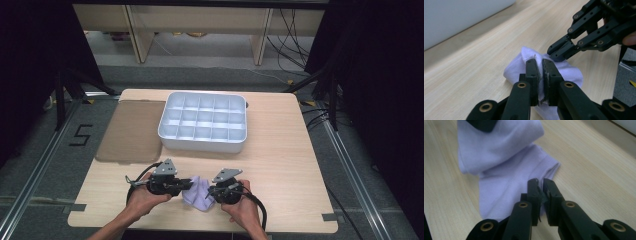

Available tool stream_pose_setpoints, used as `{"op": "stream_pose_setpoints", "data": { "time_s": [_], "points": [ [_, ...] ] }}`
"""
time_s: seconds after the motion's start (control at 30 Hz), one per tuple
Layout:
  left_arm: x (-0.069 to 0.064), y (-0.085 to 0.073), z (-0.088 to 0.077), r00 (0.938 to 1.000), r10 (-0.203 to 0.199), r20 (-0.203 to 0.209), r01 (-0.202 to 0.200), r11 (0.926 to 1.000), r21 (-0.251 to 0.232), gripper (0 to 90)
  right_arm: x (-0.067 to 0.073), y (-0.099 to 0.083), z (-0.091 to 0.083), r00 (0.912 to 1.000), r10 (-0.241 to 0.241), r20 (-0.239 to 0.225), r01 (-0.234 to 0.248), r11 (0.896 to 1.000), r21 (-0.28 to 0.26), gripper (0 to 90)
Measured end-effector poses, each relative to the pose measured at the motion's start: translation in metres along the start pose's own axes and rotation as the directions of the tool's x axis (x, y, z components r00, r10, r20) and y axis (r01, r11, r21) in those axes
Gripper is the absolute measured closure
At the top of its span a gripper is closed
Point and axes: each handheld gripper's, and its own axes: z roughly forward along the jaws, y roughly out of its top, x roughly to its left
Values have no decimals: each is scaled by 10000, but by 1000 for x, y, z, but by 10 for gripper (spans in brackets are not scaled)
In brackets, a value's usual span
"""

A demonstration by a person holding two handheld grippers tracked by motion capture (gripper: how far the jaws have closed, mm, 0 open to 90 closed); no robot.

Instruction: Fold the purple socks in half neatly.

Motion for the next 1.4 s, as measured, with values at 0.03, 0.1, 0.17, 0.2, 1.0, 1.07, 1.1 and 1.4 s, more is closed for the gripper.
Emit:
{"op": "stream_pose_setpoints", "data": {
  "time_s": [0.03, 0.1, 0.17, 0.2, 1.0, 1.07, 1.1, 1.4],
  "points": [
    [0, 0, 3, 10000, -8, 11, 8, 10000, 23, 831, -2, 0, -2, 10000, -50, 12, 50, 10000, -27, 839],
    [-2, 2, 9, 9999, -132, -20, 132, 9997, 190, 830, -3, 0, -3, 9999, 52, 114, -51, 9999, -104, 839],
    [-4, 4, 12, 10000, 35, 49, -36, 9999, 164, 831, -4, 0, -6, 9994, 189, 296, -182, 9995, -256, 840],
    [-4, 4, 12, 10000, 35, 49, -36, 9999, 164, 830, -4, 0, -6, 9994, 189, 296, -182, 9995, -256, 840],
    [-20, 15, 32, 9994, 65, 326, -74, 9996, 271, 738, -21, -12, -20, 9986, 458, 278, -461, 9989, 108, 854],
    [-21, 15, 33, 9989, -26, 476, 17, 9998, 184, 729, -23, -11, -23, 9987, 385, 330, -384, 9993, -42, 851],
    [-20, 16, 33, 9980, 0, 633, -14, 9997, 224, 715, -24, -12, -27, 9982, 455, 395, -452, 9990, -69, 850],
    [-8, 28, 4, 9955, -39, 951, 108, 9973, -720, 676, -28, -14, -42, 9915, 1144, 618, -1125, 9931, -345, 848]
  ]
}}
